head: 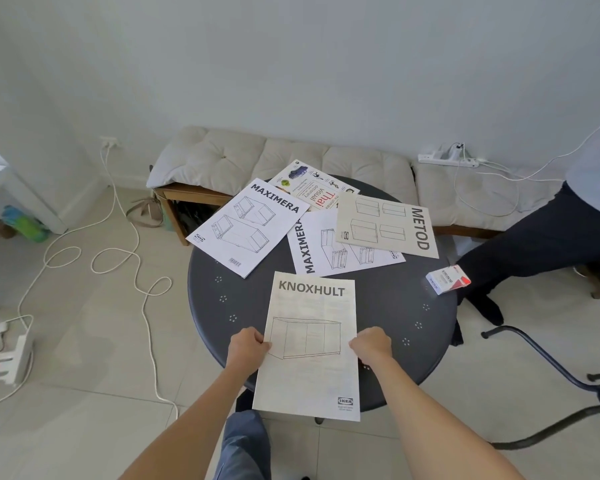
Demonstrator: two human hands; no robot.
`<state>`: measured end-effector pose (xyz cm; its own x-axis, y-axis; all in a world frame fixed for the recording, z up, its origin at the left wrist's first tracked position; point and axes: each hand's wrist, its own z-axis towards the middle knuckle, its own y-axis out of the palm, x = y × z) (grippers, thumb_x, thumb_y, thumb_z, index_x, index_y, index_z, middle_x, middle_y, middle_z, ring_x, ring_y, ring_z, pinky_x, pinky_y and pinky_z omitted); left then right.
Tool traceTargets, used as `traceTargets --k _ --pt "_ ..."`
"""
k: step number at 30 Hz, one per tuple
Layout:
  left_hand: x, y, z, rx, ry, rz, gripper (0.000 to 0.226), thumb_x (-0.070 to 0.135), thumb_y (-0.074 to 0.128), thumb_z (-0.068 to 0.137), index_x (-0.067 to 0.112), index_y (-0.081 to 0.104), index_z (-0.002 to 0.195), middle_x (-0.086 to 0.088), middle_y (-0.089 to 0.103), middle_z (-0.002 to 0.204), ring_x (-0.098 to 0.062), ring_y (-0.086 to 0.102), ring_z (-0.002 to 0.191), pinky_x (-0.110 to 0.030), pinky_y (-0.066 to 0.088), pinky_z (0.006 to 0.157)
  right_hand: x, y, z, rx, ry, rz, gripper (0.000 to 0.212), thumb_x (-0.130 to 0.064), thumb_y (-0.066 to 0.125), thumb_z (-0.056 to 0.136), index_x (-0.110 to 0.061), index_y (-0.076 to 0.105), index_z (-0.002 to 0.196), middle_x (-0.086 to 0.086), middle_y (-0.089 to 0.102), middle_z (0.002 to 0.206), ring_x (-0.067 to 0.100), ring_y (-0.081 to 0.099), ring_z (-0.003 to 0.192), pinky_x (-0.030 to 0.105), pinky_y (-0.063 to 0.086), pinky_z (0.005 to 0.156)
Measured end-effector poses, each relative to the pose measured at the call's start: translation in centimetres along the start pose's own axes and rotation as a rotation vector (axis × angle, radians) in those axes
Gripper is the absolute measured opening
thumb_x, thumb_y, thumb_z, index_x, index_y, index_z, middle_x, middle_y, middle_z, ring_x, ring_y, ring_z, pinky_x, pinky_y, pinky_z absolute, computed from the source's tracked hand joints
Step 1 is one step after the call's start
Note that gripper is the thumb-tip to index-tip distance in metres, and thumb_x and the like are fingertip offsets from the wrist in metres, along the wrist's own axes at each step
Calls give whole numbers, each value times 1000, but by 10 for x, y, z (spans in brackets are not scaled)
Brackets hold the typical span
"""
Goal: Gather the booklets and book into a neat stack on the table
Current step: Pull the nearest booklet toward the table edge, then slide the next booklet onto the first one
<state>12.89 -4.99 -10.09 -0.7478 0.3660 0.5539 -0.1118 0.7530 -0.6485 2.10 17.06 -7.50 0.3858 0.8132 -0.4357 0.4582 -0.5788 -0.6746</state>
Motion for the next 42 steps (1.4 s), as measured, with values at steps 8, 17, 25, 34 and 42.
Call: traceTargets --k 8,17,25,34,42 --pt "23 -46 18 82 85 55 24 25 62 88 15 56 67 1 59 71 -15 57 66 -26 50 71 -21 -16 3 40 -88 -106 24 -5 49 78 -10 37 57 2 45 60 14 39 52 23 29 45" --pt "70 -155 101 66 177 225 44 33 55 92 5 52 125 -12 53 135 -29 46 126 -35 38 101 -121 -15 11 -61 -100 131 31 -15 52 86 -16 43 56 1 46 64 23 48 70 24 40 68" --pt "94 -222 185 44 180 339 48 30 46 96 -9 55 122 -22 60 125 -35 54 117 -37 41 97 -208 8 41 -183 38 463 9 -15 59 86 -10 61 93 9 56 84 19 52 73 24 48 65" --pt "99 -232 260 -60 110 334 43 33 53 92 -2 63 115 -18 65 117 -32 61 109 -35 47 90 -258 54 73 -194 200 600 37 -18 62 91 7 58 118 25 57 131 34 57 123 36 53 96" --pt "97 -216 304 -186 163 337 38 29 51 94 -7 63 93 -10 53 74 -32 56 84 -32 38 69 -276 82 89 -146 348 750 38 -15 58 90 8 57 121 25 63 122 36 58 120 33 53 90"
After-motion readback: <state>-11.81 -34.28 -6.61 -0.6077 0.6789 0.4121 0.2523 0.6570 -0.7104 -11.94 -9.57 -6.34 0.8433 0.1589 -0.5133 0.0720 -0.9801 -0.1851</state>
